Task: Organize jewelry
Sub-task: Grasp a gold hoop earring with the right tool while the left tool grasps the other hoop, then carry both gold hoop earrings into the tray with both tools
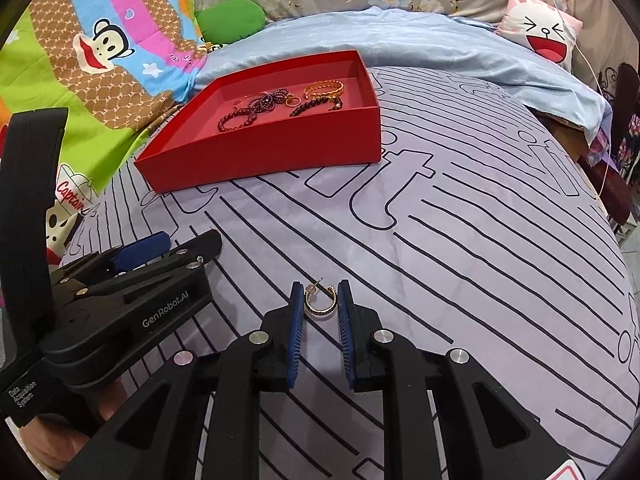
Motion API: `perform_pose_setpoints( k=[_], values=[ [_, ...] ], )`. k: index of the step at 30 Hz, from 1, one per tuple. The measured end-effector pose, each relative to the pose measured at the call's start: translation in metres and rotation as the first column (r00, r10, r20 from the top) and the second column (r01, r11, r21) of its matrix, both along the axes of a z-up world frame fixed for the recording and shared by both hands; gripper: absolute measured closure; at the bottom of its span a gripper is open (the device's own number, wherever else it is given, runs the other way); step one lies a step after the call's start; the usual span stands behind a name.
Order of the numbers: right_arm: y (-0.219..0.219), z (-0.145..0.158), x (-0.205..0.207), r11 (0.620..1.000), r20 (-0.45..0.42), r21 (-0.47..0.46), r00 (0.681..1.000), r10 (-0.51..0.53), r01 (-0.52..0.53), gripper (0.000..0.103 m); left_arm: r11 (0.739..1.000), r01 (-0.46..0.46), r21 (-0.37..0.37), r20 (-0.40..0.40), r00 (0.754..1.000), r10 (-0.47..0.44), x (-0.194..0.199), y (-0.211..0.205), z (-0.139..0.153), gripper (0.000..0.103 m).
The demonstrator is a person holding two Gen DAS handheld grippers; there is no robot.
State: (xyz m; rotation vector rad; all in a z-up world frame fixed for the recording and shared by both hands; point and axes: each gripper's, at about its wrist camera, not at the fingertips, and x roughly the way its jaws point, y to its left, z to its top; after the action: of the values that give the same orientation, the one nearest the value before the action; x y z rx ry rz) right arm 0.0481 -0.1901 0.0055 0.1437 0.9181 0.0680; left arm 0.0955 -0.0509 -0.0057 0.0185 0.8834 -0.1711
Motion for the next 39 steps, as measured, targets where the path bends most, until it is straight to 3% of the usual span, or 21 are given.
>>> perform_pose_setpoints(
  k=[10,29,39],
  values=[
    [0.0,-0.004,0.005,1.0,-0.01,0.006,1.0,0.0,0.0,0.087,0.999,0.03,0.014,0.009,0.999,-0.03,0.001,-0.006,0.0,0.087],
    [0.005,0.008,0.0,1.0,0.017,0.01,1.0,0.012,-0.012,0.087,0.995,-0.018,-0.094,-0.009,1.0,0.017,-0.009,0.033,0.016,0.087],
    [0.004,0.047,0.023,0.999,0.094,0.019,0.994,0.046,-0.048,0.087,0.996,0.01,-0.089,0.061,0.998,-0.004,0.004,0.034,0.061,0.087]
  ],
)
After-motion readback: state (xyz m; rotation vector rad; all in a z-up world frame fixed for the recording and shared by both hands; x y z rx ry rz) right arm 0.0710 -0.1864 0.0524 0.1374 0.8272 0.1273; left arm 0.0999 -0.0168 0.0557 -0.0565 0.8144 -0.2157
